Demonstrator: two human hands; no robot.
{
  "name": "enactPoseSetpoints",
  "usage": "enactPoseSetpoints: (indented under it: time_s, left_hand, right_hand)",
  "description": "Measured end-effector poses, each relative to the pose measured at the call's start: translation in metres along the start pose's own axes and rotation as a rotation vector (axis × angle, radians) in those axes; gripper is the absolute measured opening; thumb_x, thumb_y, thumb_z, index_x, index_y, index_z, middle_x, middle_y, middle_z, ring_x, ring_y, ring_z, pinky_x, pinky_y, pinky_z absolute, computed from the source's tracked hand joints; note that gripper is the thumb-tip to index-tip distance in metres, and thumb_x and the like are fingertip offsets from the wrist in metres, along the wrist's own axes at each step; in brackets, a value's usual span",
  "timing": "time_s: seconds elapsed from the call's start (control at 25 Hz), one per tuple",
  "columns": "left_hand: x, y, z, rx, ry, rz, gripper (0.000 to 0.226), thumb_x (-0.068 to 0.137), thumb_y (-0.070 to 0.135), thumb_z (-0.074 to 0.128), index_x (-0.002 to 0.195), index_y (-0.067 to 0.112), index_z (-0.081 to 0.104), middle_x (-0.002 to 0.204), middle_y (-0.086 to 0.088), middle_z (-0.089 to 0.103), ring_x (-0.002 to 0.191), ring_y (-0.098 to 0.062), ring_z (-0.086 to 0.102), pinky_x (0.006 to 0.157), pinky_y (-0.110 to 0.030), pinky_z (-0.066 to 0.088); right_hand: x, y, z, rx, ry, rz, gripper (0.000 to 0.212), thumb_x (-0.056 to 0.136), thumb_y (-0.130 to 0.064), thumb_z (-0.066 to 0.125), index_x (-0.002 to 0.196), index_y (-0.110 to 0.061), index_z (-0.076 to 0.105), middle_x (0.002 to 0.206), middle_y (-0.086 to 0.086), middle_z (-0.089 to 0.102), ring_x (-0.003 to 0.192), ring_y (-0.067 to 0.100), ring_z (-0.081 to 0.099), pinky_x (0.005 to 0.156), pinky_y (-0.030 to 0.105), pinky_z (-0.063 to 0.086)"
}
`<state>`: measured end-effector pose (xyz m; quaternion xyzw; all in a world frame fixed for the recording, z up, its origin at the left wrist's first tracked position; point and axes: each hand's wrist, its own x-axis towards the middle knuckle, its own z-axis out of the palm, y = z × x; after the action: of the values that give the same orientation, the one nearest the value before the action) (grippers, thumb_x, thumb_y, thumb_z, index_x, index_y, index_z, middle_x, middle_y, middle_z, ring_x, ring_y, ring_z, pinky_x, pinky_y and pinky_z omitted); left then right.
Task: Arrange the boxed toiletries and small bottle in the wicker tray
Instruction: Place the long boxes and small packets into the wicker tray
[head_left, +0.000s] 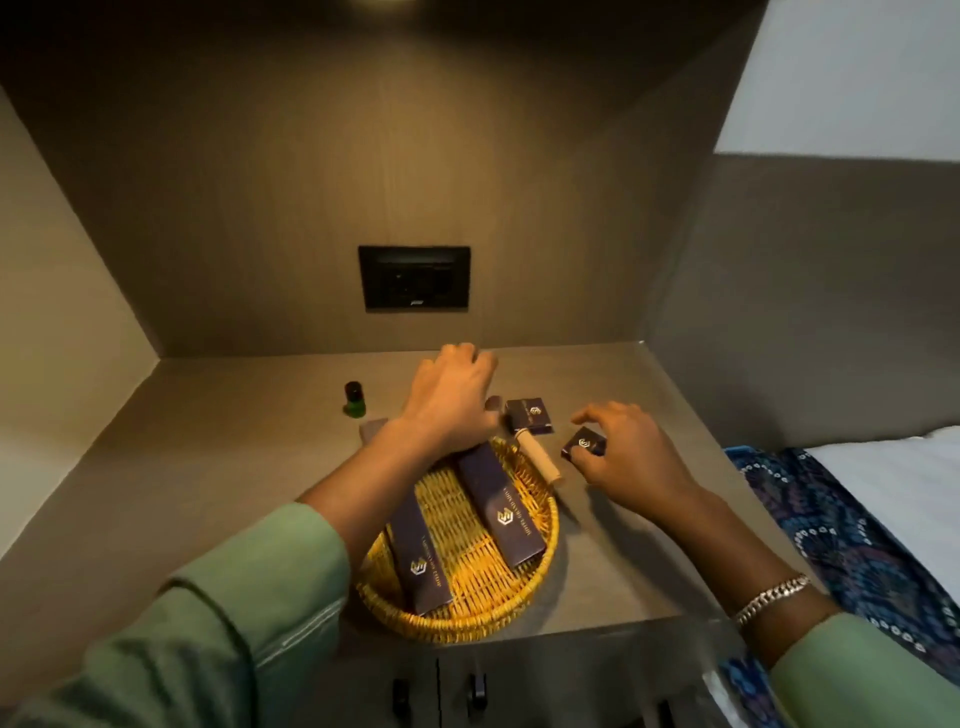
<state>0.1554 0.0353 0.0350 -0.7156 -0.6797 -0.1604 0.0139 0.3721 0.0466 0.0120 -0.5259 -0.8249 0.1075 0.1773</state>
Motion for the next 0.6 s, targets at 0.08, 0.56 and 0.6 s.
enactPoseSetpoints:
  time_s: [0.08, 0.56, 0.6]
  left_hand:
    - [0.022, 0.011, 0.012, -0.012, -0.196, 0.011, 0.044, 0.083, 0.037, 0.059, 0.121, 0.016, 0.052, 0.124, -0.013, 0.056, 0.111, -0.032, 0.052, 0.092, -0.046, 0.045]
    - [0.073, 0.049, 0.059, 0.002, -0.389, 0.066, 0.045, 0.071, 0.044, 0.071, 0.102, 0.014, 0.061, 0.099, -0.007, 0.064, 0.086, -0.027, 0.059, 0.074, -0.043, 0.054]
    - [0.072, 0.05, 0.06, 0.007, -0.393, 0.077, 0.039, 0.07, 0.036, 0.073, 0.1, 0.014, 0.061, 0.099, -0.008, 0.064, 0.085, -0.027, 0.059, 0.071, -0.041, 0.054]
  right_hand:
    - [0.004, 0.018, 0.008, 0.03, -0.09, 0.053, 0.04, 0.078, -0.035, 0.071, 0.114, -0.025, 0.058, 0.113, 0.001, 0.06, 0.106, 0.017, 0.051, 0.081, 0.03, 0.044]
    - [0.012, 0.044, 0.024, 0.046, -0.009, 0.008, 0.041, 0.072, -0.038, 0.074, 0.108, -0.023, 0.062, 0.103, 0.0, 0.062, 0.097, 0.016, 0.052, 0.077, 0.03, 0.046]
    - [0.009, 0.042, 0.021, 0.049, 0.01, 0.008, 0.041, 0.072, -0.038, 0.073, 0.108, -0.022, 0.063, 0.102, -0.001, 0.062, 0.096, 0.016, 0.052, 0.077, 0.03, 0.047]
